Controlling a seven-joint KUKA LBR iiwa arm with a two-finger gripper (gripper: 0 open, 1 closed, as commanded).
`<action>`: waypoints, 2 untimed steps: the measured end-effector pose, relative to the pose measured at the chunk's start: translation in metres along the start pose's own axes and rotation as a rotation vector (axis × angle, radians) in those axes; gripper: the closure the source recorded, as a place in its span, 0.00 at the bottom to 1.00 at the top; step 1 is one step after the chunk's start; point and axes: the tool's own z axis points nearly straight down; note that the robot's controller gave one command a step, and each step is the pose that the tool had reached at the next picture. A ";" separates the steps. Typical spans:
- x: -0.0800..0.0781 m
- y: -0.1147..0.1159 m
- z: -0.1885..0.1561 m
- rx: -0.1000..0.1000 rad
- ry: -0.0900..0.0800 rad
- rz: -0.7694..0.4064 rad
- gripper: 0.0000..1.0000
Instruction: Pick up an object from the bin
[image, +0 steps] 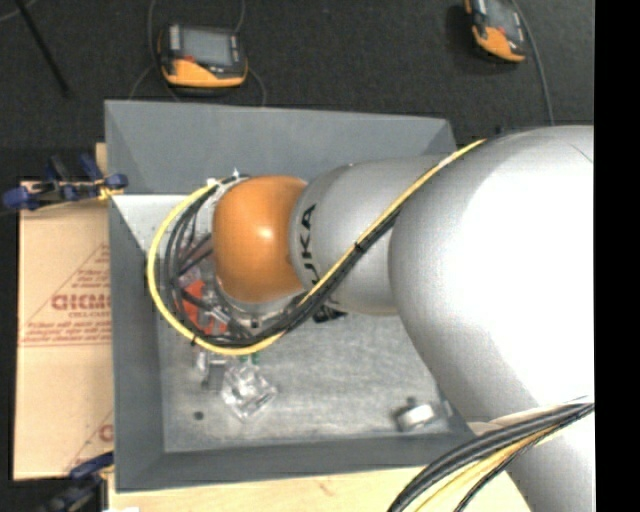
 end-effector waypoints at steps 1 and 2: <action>0.045 -0.087 0.016 0.001 -0.004 -0.163 0.00; 0.046 -0.083 0.016 -0.003 -0.002 -0.162 1.00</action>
Offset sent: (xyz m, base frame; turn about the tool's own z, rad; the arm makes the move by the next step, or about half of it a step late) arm -0.0514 -0.0802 -0.0171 -0.1665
